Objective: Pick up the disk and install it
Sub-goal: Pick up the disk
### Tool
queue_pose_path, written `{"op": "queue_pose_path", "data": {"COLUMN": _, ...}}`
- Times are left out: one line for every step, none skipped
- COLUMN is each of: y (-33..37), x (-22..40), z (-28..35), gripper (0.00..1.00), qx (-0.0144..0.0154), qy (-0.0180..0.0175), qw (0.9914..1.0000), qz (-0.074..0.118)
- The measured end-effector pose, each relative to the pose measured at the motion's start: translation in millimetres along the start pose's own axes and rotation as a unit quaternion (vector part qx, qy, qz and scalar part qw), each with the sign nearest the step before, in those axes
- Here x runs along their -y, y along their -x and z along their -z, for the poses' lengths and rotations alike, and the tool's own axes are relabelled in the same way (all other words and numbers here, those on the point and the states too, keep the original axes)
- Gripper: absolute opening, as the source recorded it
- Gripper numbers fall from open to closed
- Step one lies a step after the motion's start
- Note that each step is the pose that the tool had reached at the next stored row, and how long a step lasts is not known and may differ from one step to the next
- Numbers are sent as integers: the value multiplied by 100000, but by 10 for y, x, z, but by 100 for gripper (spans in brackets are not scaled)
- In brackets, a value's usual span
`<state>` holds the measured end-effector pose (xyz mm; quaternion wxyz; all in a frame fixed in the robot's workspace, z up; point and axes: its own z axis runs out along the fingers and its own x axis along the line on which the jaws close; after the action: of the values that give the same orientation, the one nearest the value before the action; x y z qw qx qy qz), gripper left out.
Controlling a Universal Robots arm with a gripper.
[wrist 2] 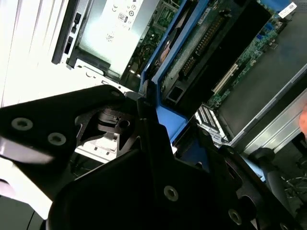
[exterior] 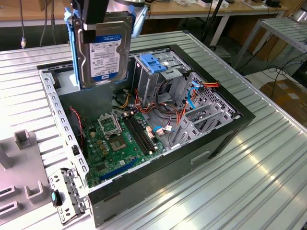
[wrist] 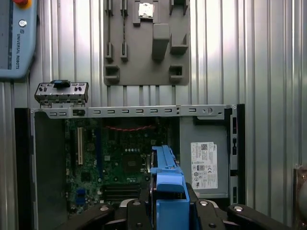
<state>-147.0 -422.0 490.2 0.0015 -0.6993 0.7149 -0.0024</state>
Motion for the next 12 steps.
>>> {"op": "queue_pose_path", "data": {"y": 1, "x": 45, "z": 0, "gripper": 37, "qx": 0, "qy": 2, "qw": 100000, "qz": 1}}
{"op": "queue_pose_path", "data": {"y": 2, "x": 88, "z": -1, "gripper": 37, "qx": 3, "qy": -2, "qw": 100000, "qz": 3}}
{"op": "queue_pose_path", "data": {"y": 2, "x": 137, "z": -2, "gripper": 37, "qx": 6, "qy": -3, "qw": 100000, "qz": -1}}
{"op": "queue_pose_path", "data": {"y": 3, "x": 165, "z": -2, "gripper": 37, "qx": 2, "qy": 0, "qw": 100000, "qz": 4}}
{"op": "queue_pose_path", "data": {"y": 2, "x": 184, "z": -2, "gripper": 37, "qx": 6, "qy": -1, "qw": 100000, "qz": 3}}
{"op": "queue_pose_path", "data": {"y": 3, "x": 191, "z": -2, "gripper": 37, "qx": 3, "qy": 1, "qw": 100000, "qz": 1}}
{"op": "queue_pose_path", "data": {"y": 3, "x": 195, "z": -2, "gripper": 37, "qx": 6, "qy": -2, "qw": 100000, "qz": 2}}
{"op": "queue_pose_path", "data": {"y": 3, "x": 206, "z": -2, "gripper": 37, "qx": 3, "qy": 0, "qw": 100000, "qz": 1}}
{"op": "queue_pose_path", "data": {"y": 4, "x": 216, "z": -2, "gripper": 37, "qx": 2, "qy": 1, "qw": 100000, "qz": -1}}
{"op": "queue_pose_path", "data": {"y": 3, "x": 227, "z": -2, "gripper": 37, "qx": 5, "qy": -3, "qw": 100000, "qz": 2}}
{"op": "queue_pose_path", "data": {"y": 3, "x": 235, "z": -2, "gripper": 37, "qx": 3, "qy": -1, "qw": 100000, "qz": 1}}
{"op": "queue_pose_path", "data": {"y": 4, "x": 241, "z": -2, "gripper": 37, "qx": 3, "qy": -3, "qw": 100000, "qz": 2}}
